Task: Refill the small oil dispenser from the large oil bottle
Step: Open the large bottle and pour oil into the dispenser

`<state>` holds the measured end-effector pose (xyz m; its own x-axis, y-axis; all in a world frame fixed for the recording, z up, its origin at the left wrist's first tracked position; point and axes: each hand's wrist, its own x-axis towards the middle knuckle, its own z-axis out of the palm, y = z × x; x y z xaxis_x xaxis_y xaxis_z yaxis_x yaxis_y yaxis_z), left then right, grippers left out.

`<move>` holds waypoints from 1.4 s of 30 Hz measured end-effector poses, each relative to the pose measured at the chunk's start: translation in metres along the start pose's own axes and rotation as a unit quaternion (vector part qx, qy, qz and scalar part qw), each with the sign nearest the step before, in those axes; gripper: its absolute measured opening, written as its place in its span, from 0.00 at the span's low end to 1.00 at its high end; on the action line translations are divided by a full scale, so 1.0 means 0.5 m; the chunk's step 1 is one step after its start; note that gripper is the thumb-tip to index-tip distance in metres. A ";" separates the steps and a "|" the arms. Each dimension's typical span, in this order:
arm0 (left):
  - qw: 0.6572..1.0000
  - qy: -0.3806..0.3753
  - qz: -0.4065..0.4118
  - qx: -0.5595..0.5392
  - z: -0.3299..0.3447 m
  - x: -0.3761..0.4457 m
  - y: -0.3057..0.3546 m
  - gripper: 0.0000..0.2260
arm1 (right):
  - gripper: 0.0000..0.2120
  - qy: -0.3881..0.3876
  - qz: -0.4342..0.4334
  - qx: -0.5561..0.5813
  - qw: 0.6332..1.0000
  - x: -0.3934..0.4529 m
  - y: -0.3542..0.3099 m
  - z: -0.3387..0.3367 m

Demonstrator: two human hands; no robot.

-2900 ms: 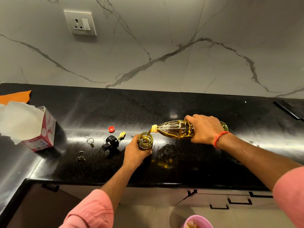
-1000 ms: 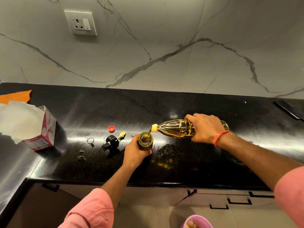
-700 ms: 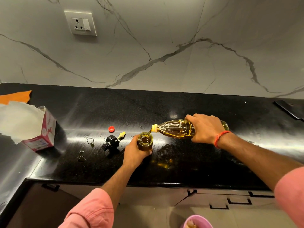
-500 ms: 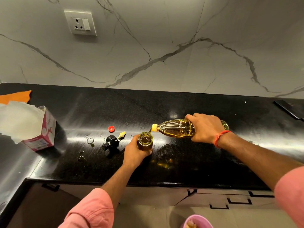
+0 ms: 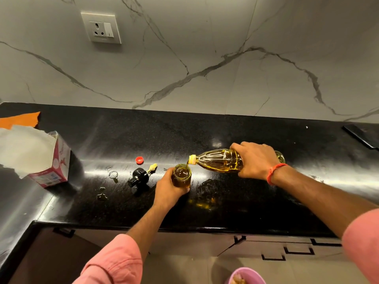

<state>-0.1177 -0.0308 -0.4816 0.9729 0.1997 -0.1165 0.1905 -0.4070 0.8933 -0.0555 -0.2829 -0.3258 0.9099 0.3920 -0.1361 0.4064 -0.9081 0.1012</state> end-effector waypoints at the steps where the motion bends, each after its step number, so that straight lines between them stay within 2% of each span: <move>1: 1.000 -0.001 -0.001 0.001 0.000 0.000 0.001 0.29 | 0.32 -0.002 0.000 0.002 1.000 0.001 0.000 0.002; 19: 1.000 -0.001 -0.008 0.006 -0.008 -0.007 0.011 0.28 | 0.31 -0.013 0.009 0.068 0.998 0.019 -0.012 0.077; 30: 0.999 -0.029 -0.023 0.017 -0.019 0.001 0.011 0.29 | 0.34 -0.033 0.026 0.230 0.972 0.034 -0.032 0.114; 34: 0.998 -0.043 -0.020 0.036 -0.026 0.008 0.016 0.32 | 0.32 0.006 0.051 0.311 0.949 0.044 -0.035 0.127; 39: 0.991 -0.109 -0.019 0.070 -0.056 0.021 0.033 0.45 | 0.32 0.080 0.075 0.434 0.894 0.058 -0.040 0.141; 42: 0.986 -0.120 -0.013 0.114 -0.091 0.035 0.043 0.42 | 0.31 0.114 0.095 0.488 0.860 0.065 -0.049 0.153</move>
<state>-0.1027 0.0047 -0.4448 0.9648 0.0072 -0.2628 0.2146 -0.5992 0.7713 -0.0423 -0.2592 -0.4079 0.9900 0.1409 -0.0004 0.0860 -0.6065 -0.7904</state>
